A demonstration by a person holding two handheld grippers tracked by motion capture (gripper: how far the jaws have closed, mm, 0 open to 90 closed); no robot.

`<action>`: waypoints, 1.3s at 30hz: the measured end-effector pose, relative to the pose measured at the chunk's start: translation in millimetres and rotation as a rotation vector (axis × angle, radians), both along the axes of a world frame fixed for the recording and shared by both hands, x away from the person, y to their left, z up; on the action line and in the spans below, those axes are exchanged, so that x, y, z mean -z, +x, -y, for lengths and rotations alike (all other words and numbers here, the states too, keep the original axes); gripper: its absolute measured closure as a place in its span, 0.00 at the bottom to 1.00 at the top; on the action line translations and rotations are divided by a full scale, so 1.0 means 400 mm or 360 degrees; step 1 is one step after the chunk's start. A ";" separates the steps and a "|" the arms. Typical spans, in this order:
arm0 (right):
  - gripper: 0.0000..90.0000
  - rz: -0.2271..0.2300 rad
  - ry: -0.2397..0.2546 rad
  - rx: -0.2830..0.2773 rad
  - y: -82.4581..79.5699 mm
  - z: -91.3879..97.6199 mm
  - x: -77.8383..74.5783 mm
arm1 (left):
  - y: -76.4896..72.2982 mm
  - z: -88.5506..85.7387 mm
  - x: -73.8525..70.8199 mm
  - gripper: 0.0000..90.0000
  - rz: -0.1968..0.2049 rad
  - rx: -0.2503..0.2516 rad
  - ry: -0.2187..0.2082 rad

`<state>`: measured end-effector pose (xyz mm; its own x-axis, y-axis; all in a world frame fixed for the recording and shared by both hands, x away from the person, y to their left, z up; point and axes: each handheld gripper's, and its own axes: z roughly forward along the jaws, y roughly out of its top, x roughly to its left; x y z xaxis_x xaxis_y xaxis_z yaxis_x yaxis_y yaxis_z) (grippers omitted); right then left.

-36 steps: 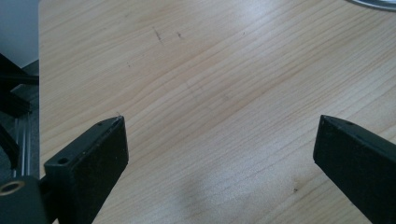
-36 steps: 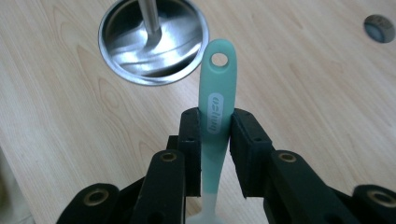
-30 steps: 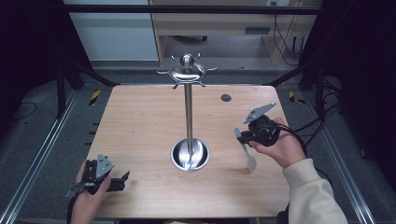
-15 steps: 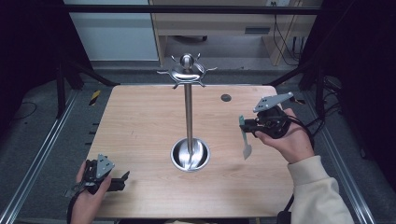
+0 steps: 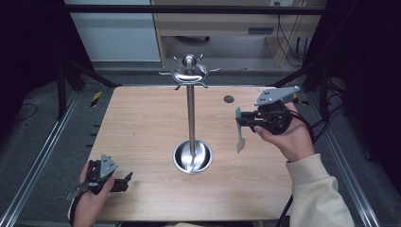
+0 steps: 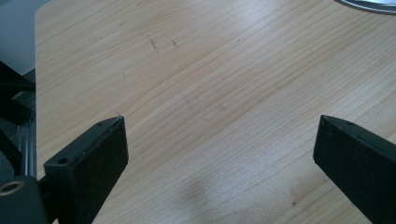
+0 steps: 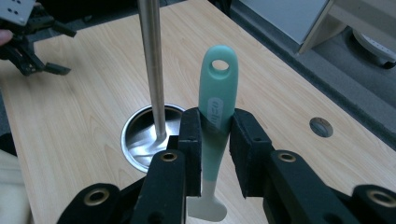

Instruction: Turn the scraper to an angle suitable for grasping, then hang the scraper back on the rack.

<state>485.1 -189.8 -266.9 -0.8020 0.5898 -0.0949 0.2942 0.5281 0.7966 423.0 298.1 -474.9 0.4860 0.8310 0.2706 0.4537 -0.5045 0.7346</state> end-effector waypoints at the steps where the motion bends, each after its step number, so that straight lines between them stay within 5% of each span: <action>1: 0.83 0.0002 0.0011 -0.0004 -0.003 0.001 -0.003 | -0.002 0.000 0.001 0.03 -0.0002 0.0000 -0.0002; 16: 0.83 0.0099 0.0112 0.0017 -0.075 0.018 -0.055 | -0.018 -0.005 -0.006 0.03 0.0012 -0.0021 -0.0010; 39: 0.83 0.0147 0.0214 -0.0033 -0.083 -0.006 -0.083 | -0.011 -0.001 -0.005 0.03 0.0010 -0.0001 0.0000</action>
<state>451.9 -187.5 -233.7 -0.8055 0.5857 -0.0899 0.2068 0.4201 0.8836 418.7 298.4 -473.0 0.4840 0.8312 0.2734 0.4494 -0.5042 0.7374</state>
